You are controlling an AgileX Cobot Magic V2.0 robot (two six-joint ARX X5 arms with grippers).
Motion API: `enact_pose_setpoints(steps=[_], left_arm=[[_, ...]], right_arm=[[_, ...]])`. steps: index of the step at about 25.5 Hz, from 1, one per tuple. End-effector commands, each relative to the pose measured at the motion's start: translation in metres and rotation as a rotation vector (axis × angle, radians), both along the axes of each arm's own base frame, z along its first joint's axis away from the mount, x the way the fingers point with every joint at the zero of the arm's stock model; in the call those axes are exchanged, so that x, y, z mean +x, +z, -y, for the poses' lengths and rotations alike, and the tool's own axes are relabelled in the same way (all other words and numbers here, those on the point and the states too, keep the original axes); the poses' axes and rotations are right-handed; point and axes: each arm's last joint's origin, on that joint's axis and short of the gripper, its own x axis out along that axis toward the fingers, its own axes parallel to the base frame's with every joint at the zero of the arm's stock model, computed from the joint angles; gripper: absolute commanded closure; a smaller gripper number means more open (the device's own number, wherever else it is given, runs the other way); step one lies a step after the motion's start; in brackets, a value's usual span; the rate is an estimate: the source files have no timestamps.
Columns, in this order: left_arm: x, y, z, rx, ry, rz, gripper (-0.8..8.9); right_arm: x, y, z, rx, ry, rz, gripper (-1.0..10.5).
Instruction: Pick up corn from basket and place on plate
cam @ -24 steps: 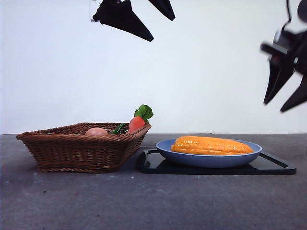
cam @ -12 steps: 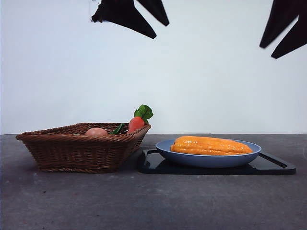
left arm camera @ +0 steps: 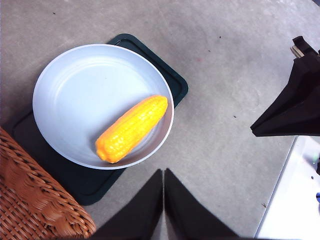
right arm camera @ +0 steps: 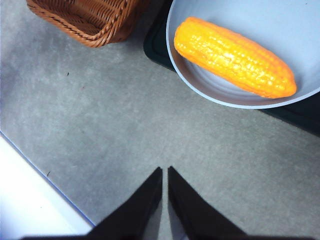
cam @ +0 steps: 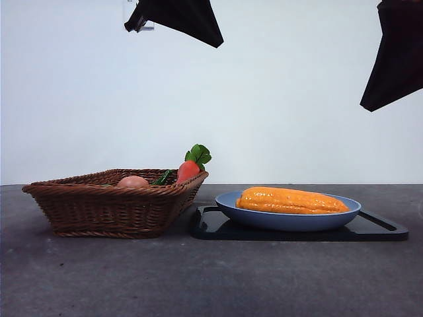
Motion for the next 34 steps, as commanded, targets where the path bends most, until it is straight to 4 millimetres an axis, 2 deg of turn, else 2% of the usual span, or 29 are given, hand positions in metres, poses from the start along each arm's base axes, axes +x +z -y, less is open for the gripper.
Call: enact_pose_setpoints(steps=[1,5,8,10,13,15,18,21,23,25,29,34], left_arm=[[0.001,0.005,0.002,-0.015,-0.005,0.017,8.10],[0.001,0.005,0.002,-0.019,-0.005,0.023,8.10],[0.007,0.009,0.002,-0.011,-0.013,0.131,8.10],[0.008,0.008,-0.001,-0.021,0.027,0.092,8.10],[0.008,0.020,-0.015,0.016,0.041,0.212,8.10],[-0.001,0.043,-0.041,-0.016,0.081,0.306,8.10],[-0.031,0.079,-0.095,-0.080,0.202,0.480,8.10],[-0.067,0.088,-0.148,-0.137,0.388,0.629,8.10],[-0.091,0.078,-0.173,-0.148,0.497,0.706,8.10],[-0.109,0.062,-0.187,-0.142,0.569,0.759,8.10],[-0.129,0.027,-0.198,-0.163,0.650,0.818,8.10],[-0.146,-0.026,-0.202,-0.196,0.695,0.850,8.10]], right_arm=[[0.003,0.002,-0.001,0.004,0.003,0.012,9.4],[0.003,0.002,-0.001,0.004,0.004,0.012,9.4],[0.003,0.002,-0.001,0.004,0.004,0.013,9.4],[0.003,0.002,-0.001,0.004,0.004,0.012,9.4],[0.003,0.002,-0.001,0.004,0.004,0.012,9.4],[0.003,0.002,-0.001,0.004,0.004,0.012,9.4],[0.003,0.002,-0.001,0.004,0.004,0.012,9.4],[0.003,0.002,-0.001,0.004,0.004,0.012,9.4],[0.003,0.002,-0.001,0.004,0.004,0.012,9.4],[0.003,0.002,-0.001,0.004,0.004,0.012,9.4],[0.003,0.002,-0.001,0.004,0.004,0.012,9.4],[0.003,0.002,-0.001,0.004,0.004,0.012,9.4]])
